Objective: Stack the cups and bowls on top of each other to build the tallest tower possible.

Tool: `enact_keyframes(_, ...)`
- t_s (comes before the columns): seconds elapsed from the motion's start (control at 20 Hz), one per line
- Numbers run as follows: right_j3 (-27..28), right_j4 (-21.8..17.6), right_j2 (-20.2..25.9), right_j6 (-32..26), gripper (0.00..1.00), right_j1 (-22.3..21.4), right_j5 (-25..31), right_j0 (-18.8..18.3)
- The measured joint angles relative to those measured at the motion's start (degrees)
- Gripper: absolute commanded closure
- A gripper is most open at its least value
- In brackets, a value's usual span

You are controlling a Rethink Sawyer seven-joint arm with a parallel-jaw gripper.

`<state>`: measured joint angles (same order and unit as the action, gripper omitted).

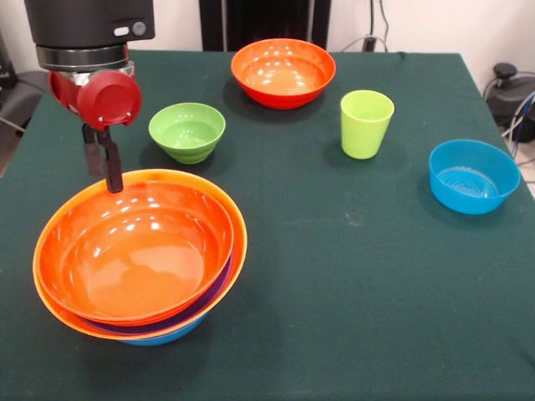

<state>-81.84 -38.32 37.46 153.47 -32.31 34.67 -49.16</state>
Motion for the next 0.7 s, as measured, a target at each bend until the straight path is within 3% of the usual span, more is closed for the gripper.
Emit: enact_keyframes(0.7, 0.3, 1.1, -2.3, 0.0, 0.0, -2.2, 0.0, 5.4)
